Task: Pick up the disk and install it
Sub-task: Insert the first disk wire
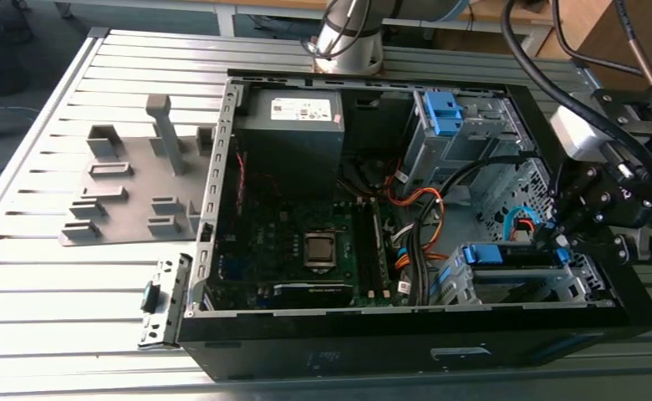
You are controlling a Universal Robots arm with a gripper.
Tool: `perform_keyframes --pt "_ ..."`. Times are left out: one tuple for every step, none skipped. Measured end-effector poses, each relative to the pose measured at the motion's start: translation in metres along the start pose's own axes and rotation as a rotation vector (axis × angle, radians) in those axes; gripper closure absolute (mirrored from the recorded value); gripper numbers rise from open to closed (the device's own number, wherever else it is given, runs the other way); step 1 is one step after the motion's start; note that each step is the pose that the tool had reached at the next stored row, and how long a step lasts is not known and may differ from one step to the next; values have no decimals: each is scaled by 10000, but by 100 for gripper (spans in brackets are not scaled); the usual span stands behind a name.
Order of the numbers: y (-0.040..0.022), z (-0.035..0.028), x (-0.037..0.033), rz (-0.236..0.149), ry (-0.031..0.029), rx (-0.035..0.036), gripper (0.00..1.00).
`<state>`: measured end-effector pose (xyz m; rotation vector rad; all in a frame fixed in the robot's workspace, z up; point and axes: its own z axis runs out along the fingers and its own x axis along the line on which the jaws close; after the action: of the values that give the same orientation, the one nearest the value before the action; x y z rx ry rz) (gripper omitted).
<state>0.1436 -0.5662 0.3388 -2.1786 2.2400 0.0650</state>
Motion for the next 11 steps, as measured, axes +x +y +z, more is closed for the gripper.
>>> perform_keyframes --pt "0 0 0 -1 2 0 84" --pt "0 1 1 -2 2 0 84" --pt "1 2 3 -2 1 -1 84" --pt "2 5 5 0 0 0 84" --pt "2 8 7 0 0 0 84" --pt "3 10 8 -1 1 -1 84" --pt "3 15 8 -1 0 0 84" --pt "4 20 8 -1 -1 0 84" --pt "4 25 9 -1 -1 0 84" --pt "8 28 9 0 1 0 84" --pt "11 31 9 1 1 0 84"
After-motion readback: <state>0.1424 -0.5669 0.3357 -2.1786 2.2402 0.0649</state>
